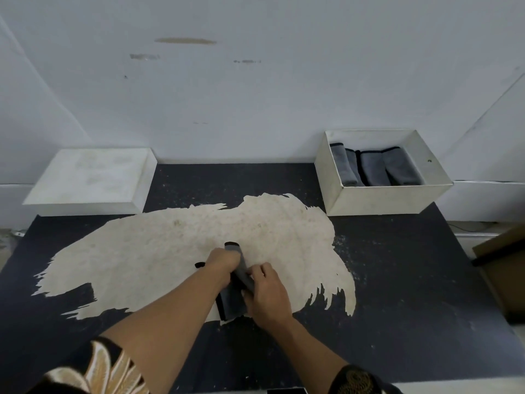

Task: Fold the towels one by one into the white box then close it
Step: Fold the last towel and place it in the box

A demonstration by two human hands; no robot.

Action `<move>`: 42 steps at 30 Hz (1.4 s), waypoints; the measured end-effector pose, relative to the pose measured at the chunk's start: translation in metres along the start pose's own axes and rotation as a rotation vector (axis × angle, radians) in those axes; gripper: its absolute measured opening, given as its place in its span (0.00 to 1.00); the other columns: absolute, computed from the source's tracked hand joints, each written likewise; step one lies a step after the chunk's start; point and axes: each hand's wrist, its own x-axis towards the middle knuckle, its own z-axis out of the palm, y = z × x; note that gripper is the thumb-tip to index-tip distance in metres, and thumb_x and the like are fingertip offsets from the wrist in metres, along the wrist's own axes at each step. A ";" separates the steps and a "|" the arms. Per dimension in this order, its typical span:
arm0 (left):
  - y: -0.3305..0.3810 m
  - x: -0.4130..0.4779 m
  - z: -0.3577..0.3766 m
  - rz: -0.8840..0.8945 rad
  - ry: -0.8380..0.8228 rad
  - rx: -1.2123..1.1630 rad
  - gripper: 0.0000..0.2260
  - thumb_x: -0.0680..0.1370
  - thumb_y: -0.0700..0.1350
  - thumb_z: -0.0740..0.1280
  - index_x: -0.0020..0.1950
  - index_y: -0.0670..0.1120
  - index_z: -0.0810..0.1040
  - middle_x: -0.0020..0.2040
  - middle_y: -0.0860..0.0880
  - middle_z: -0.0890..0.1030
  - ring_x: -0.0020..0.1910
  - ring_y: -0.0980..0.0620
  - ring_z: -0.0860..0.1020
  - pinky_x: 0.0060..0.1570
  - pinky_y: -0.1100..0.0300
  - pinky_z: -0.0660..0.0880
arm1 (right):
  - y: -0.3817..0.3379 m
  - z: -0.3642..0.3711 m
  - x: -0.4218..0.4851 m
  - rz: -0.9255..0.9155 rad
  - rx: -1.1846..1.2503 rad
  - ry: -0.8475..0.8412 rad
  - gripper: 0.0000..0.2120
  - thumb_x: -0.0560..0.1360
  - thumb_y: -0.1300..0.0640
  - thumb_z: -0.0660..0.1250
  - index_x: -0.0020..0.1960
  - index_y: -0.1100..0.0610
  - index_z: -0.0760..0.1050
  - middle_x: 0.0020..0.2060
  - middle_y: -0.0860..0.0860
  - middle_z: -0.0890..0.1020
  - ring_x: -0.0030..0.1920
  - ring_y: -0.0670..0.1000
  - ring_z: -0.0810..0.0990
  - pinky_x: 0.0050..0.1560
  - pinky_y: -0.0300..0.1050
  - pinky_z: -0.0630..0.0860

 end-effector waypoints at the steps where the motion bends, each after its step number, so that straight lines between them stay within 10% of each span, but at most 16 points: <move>1: -0.003 0.000 -0.002 0.004 -0.010 -0.043 0.10 0.79 0.41 0.66 0.55 0.34 0.73 0.46 0.38 0.78 0.48 0.39 0.79 0.51 0.46 0.80 | 0.002 0.001 -0.002 0.006 0.008 -0.009 0.12 0.73 0.58 0.66 0.56 0.56 0.71 0.52 0.51 0.71 0.47 0.52 0.72 0.40 0.44 0.71; 17: -0.052 0.031 -0.059 0.092 0.075 -0.115 0.11 0.77 0.43 0.69 0.39 0.36 0.80 0.45 0.36 0.83 0.47 0.38 0.82 0.52 0.42 0.80 | -0.006 0.013 -0.020 -0.343 -0.255 -0.154 0.28 0.66 0.55 0.75 0.65 0.51 0.75 0.48 0.52 0.75 0.44 0.52 0.75 0.37 0.43 0.75; 25: -0.051 0.035 -0.058 0.128 0.152 0.031 0.13 0.77 0.48 0.69 0.38 0.41 0.79 0.45 0.41 0.83 0.45 0.41 0.81 0.51 0.49 0.80 | -0.012 0.020 -0.026 -0.479 -0.272 -0.129 0.16 0.73 0.52 0.67 0.60 0.53 0.77 0.47 0.50 0.75 0.46 0.51 0.74 0.42 0.44 0.74; 34: -0.047 0.021 -0.058 0.223 0.081 0.260 0.06 0.74 0.35 0.65 0.38 0.40 0.76 0.35 0.44 0.76 0.36 0.48 0.75 0.34 0.60 0.70 | -0.019 0.016 -0.021 -0.362 -0.282 -0.211 0.18 0.80 0.45 0.54 0.56 0.50 0.80 0.49 0.50 0.75 0.50 0.52 0.72 0.47 0.48 0.71; 42: -0.083 -0.006 -0.056 0.376 0.127 0.475 0.17 0.74 0.45 0.70 0.60 0.45 0.71 0.54 0.44 0.78 0.49 0.48 0.78 0.42 0.59 0.73 | -0.051 0.017 0.004 -0.074 -0.313 -0.287 0.13 0.75 0.57 0.68 0.59 0.58 0.76 0.70 0.57 0.62 0.65 0.58 0.64 0.57 0.47 0.74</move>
